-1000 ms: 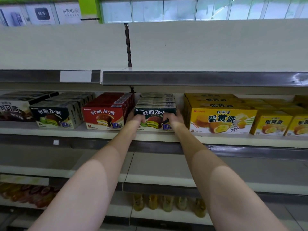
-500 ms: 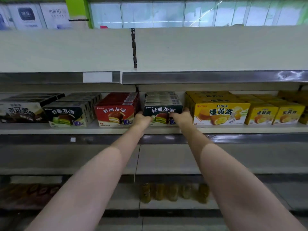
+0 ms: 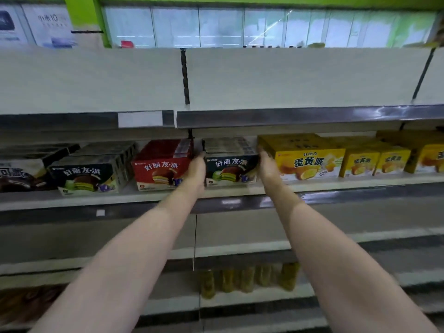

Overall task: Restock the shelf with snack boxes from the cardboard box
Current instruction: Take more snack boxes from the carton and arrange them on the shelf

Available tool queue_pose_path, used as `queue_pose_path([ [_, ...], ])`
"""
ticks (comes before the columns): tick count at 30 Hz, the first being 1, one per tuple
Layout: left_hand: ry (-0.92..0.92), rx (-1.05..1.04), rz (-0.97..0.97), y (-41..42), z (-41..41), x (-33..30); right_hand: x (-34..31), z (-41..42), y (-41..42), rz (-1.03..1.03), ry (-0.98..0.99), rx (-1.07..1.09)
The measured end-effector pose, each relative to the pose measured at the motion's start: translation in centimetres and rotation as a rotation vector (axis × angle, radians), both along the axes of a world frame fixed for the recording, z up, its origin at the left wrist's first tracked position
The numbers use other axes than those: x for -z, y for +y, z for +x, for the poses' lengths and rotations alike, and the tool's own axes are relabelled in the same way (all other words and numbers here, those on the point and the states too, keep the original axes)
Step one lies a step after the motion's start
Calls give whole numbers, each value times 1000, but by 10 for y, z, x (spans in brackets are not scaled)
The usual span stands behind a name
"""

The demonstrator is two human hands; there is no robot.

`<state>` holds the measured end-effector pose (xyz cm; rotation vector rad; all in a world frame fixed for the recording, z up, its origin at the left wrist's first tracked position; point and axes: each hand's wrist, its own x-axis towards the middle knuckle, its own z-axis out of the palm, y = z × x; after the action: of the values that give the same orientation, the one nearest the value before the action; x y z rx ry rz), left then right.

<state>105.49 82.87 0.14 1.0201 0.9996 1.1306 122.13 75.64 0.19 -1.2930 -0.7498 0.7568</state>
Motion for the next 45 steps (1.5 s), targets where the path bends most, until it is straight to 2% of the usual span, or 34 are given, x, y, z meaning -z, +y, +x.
queue_pose_path([
  [4,-153,63,-57,16,10,-9,2,14,26,41,144,-125],
  [9,-160,-11,-96,49,19,0,12,27,64,49,279,-109],
  [14,-214,-25,-69,53,27,9,56,63,124,-1,319,-250],
  [18,-158,21,-59,62,29,6,51,69,127,-18,304,-316],
  [21,-59,-3,-21,77,28,-9,22,59,113,-18,301,-395],
  [23,56,-14,6,88,29,-19,2,57,109,-27,266,-351],
  [25,247,12,65,87,33,-31,-12,60,116,-52,168,-306],
  [27,498,13,142,74,36,-43,-23,62,122,-123,-29,-253],
  [29,663,-42,193,75,37,-43,-29,61,123,-192,-193,-279],
  [32,701,-41,192,75,41,-39,-38,55,116,-280,-452,-331],
  [38,895,-41,262,87,38,-42,-38,57,122,-333,-501,-375],
  [41,1017,-3,284,87,38,-48,-44,60,121,-338,-679,-399],
  [45,1089,21,398,75,41,-54,-47,58,121,-331,-942,-390],
])
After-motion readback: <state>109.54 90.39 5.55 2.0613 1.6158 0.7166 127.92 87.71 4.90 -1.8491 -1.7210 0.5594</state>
